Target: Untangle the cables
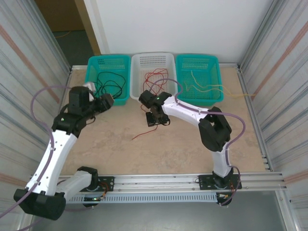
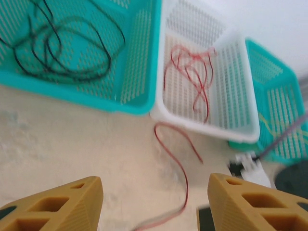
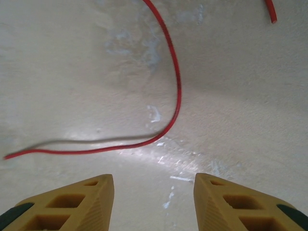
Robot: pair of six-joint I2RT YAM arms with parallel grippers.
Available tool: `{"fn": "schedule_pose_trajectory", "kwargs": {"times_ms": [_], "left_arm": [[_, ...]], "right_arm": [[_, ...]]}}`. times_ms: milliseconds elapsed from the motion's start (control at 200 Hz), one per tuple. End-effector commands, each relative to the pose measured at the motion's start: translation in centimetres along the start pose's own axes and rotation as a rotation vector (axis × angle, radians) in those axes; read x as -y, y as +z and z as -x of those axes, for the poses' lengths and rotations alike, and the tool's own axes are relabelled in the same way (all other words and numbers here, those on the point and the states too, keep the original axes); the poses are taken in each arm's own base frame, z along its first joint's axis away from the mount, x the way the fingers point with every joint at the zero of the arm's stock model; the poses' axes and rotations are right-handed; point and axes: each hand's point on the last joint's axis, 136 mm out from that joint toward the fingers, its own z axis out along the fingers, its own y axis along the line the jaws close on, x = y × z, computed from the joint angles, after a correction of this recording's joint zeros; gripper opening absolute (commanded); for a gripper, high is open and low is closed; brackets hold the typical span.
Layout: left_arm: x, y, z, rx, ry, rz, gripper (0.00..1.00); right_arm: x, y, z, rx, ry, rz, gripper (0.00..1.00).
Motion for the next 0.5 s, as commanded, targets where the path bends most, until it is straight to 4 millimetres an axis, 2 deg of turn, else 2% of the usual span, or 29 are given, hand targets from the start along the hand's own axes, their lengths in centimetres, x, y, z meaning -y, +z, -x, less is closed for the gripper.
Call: {"fn": "schedule_pose_trajectory", "kwargs": {"times_ms": [0, 220, 496], "left_arm": [[0.1, 0.0, -3.5, -0.095, -0.001, -0.014, 0.59], [0.9, 0.1, -6.5, -0.165, 0.007, -0.046, 0.57], [1.0, -0.2, -6.8, -0.169, 0.003, -0.059, 0.56]], "right_arm": [[1.4, 0.6, 0.3, -0.008, -0.027, -0.090, 0.46], [1.2, 2.9, 1.1, -0.046, -0.073, -0.074, 0.37], [1.4, 4.9, 2.9, -0.031, -0.030, -0.103, 0.33]]}}
